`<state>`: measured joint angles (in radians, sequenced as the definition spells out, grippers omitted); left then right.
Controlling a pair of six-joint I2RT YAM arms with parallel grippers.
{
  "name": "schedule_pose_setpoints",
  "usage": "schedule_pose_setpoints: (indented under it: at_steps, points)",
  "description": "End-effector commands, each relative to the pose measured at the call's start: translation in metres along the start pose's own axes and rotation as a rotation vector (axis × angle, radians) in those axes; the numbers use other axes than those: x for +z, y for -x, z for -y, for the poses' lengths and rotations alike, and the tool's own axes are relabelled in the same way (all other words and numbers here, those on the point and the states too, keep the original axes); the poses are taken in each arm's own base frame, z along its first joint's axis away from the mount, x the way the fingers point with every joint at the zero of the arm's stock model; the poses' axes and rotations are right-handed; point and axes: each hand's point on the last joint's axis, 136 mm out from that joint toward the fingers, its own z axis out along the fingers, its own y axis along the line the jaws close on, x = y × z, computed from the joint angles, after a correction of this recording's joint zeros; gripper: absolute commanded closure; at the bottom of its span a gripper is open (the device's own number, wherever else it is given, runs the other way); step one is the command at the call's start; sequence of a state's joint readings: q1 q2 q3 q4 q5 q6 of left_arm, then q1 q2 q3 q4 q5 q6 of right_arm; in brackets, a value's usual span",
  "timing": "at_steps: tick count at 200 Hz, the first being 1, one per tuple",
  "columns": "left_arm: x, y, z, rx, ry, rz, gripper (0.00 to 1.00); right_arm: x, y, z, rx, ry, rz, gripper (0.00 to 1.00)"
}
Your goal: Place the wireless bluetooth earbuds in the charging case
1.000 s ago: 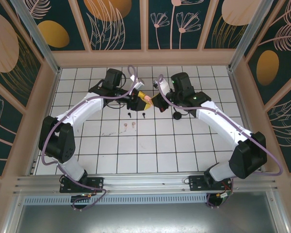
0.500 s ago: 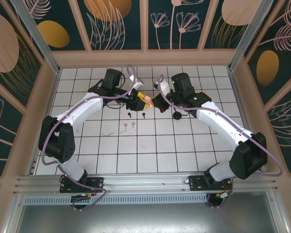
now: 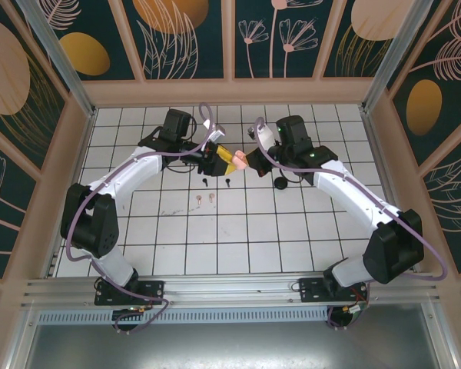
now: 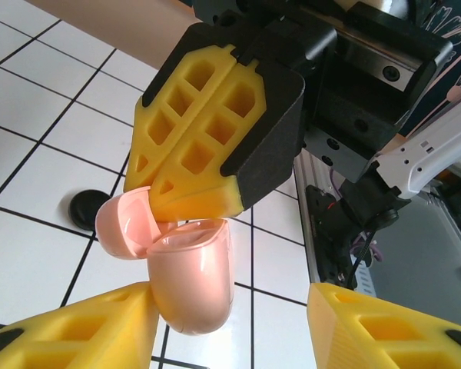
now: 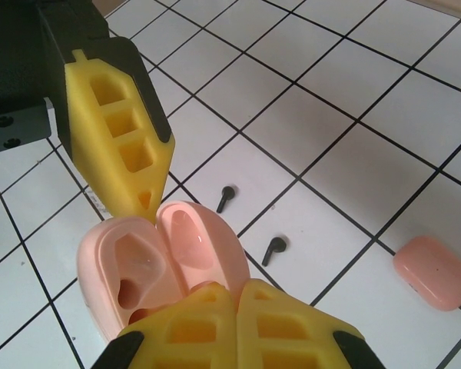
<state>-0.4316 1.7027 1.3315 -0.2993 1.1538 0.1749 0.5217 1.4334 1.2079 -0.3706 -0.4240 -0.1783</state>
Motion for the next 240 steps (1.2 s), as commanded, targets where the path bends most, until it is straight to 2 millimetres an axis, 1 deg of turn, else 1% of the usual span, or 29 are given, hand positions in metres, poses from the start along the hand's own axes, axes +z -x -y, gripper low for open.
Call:
schedule_pose_setpoints:
  at_steps: [1,22,24,27,57,97,99,102,141,218,240]
  points:
    - [-0.002,0.008,0.008,0.025,-0.049,0.018,0.45,-0.004,0.005,-0.007,-0.021,0.023,0.022,1.00]
    - [-0.002,0.010,0.009,0.030,-0.054,0.022,0.44,-0.004,0.010,-0.011,-0.026,0.038,0.031,1.00]
    - [0.001,0.005,0.003,0.012,-0.056,0.014,0.44,-0.004,0.010,-0.012,-0.026,0.040,0.032,1.00]
    - [0.002,0.004,0.001,0.007,-0.056,0.013,0.44,-0.004,0.011,-0.012,-0.026,0.041,0.032,1.00]
    - [0.003,0.005,-0.001,0.002,-0.058,0.012,0.44,-0.002,0.015,-0.014,-0.031,0.044,0.035,1.00]
    - [0.004,0.002,-0.002,0.000,-0.061,0.009,0.47,0.000,0.014,-0.012,-0.026,0.036,0.028,1.00]
    - [0.004,0.002,-0.002,0.000,-0.061,0.009,0.47,0.002,0.014,-0.017,-0.034,0.047,0.026,1.00]
    - [0.004,0.002,-0.003,-0.001,-0.061,0.008,0.47,0.002,0.014,-0.019,-0.036,0.050,0.026,1.00]
    - [0.004,0.001,-0.003,-0.002,-0.067,0.009,0.47,0.005,0.014,-0.023,-0.038,0.061,0.022,1.00]
    - [0.005,0.002,-0.003,-0.003,-0.077,0.010,0.53,0.009,0.014,-0.025,-0.043,0.066,0.012,1.00]
    - [0.005,0.002,-0.003,-0.002,-0.082,0.012,0.59,0.010,0.013,-0.026,-0.044,0.066,0.009,1.00]
